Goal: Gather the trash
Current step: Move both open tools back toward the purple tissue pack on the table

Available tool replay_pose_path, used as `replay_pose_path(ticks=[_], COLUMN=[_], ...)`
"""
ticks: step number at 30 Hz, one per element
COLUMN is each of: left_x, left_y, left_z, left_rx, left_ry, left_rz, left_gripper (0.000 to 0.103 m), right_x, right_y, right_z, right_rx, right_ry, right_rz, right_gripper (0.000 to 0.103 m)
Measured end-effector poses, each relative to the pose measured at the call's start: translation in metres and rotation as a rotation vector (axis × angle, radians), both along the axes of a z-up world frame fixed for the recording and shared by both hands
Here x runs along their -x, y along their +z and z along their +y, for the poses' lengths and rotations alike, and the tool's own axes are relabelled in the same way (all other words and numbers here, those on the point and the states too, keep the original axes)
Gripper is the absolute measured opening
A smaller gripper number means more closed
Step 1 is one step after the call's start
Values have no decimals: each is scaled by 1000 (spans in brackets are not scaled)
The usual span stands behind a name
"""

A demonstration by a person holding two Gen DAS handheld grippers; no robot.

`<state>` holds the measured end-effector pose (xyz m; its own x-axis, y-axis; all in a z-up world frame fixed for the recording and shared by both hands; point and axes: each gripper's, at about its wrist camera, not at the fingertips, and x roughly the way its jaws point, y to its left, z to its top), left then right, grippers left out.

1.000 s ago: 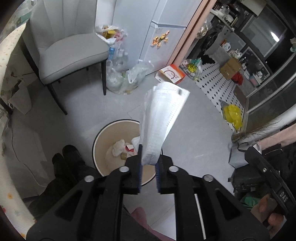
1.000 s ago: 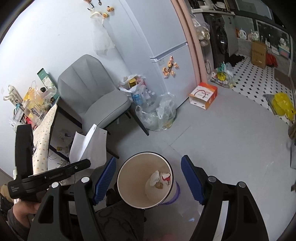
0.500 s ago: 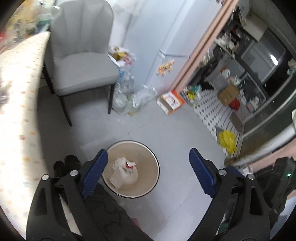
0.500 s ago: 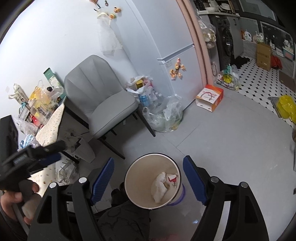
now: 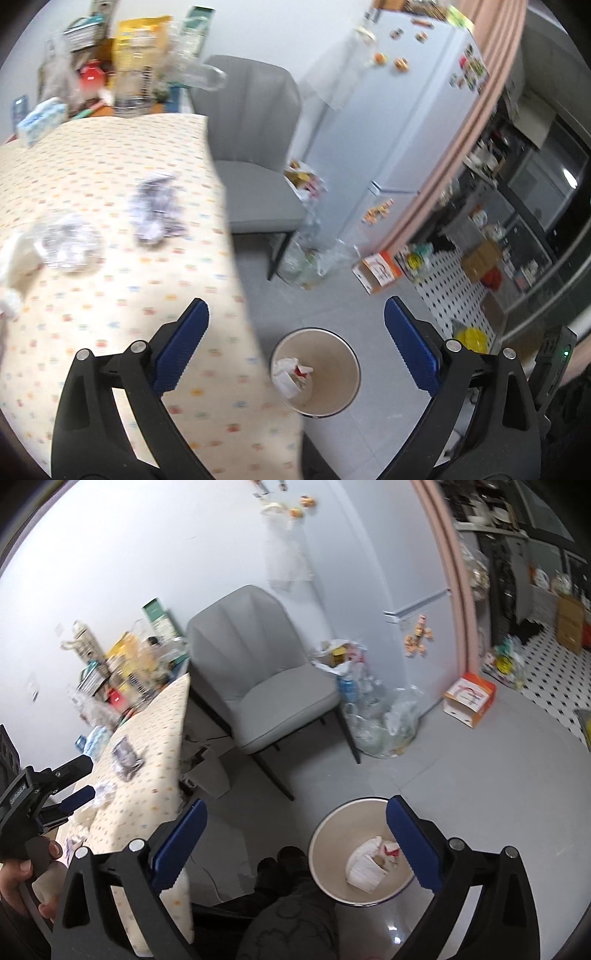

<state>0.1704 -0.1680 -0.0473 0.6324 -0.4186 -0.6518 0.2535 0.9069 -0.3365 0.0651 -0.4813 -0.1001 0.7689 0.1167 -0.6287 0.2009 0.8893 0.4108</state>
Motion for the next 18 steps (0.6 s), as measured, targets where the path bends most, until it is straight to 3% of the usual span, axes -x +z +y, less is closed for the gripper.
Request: replay_pose_path(ticks=[11,15,18], left_x=[10,11,11], left_y=[2,5,21], left_z=[105,122,130], left_rx=[99,154,147], left_ry=[181,234,232], left_rz=[15,46,17], left_gripper=[95,95,95], right_x=[-24,-34,-37], right_y=[32,37,41], right_z=[86,120,141], right_rx=[37,75,84], right_ry=[155,221,255], right_rz=[-21,-2,-6], right_gripper=[95,95,95])
